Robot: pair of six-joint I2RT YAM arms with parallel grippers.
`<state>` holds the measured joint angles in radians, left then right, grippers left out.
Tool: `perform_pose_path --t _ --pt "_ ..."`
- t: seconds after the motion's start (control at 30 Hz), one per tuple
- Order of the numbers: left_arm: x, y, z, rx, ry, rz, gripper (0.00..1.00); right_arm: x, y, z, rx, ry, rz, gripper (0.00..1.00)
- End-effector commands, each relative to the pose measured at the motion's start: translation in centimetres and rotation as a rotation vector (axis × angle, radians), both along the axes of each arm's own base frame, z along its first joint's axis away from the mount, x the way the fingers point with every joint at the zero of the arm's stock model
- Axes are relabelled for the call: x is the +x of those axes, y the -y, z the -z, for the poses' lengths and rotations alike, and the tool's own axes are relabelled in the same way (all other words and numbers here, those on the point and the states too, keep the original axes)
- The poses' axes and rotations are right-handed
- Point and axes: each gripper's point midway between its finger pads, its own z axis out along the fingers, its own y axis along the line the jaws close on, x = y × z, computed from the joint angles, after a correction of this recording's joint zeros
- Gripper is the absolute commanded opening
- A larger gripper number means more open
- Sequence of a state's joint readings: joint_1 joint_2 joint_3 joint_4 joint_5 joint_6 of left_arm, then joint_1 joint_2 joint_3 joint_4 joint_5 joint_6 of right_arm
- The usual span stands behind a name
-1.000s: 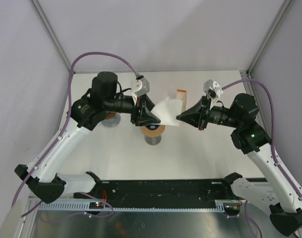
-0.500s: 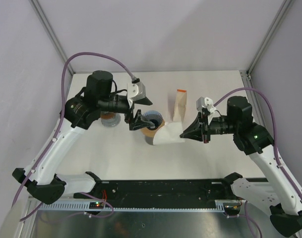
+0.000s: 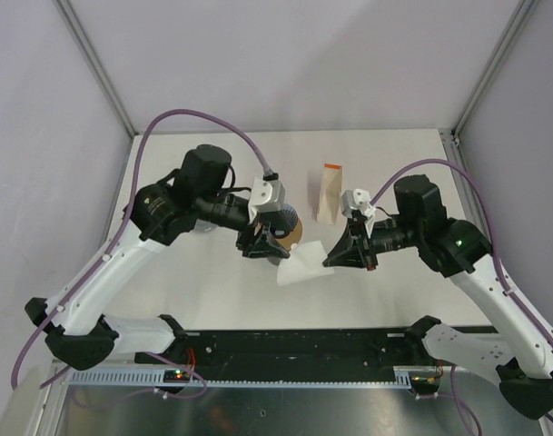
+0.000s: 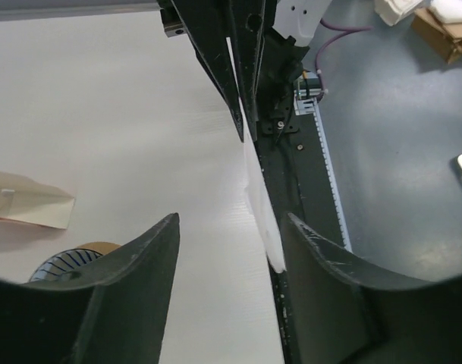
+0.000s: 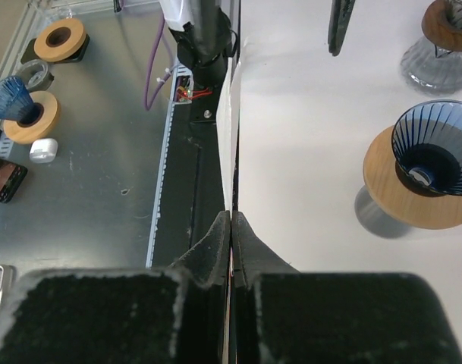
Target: Place the coffee filter in the dripper
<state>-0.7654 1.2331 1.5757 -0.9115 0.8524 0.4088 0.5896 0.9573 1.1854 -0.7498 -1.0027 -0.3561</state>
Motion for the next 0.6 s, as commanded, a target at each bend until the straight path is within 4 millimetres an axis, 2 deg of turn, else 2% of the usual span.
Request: perform_pose_path --t 0.0,0.1,0.23,0.57 --pt "-0.24 0.26 0.17 0.011 -0.028 0.009 0.54 -0.13 -0.11 -0.99 0.000 0.047 -0.003 0.00" --pt "-0.36 0.32 -0.33 0.000 -0.028 0.014 0.42 -0.16 -0.22 -0.98 -0.002 0.046 -0.005 0.00" --pt "-0.57 0.43 -0.50 -0.003 -0.047 0.020 0.37 -0.17 -0.40 -0.97 -0.003 0.045 -0.006 0.00" --pt "0.34 0.93 -0.43 0.013 -0.066 -0.014 0.25 -0.33 -0.53 -1.03 -0.001 0.051 -0.013 0.00"
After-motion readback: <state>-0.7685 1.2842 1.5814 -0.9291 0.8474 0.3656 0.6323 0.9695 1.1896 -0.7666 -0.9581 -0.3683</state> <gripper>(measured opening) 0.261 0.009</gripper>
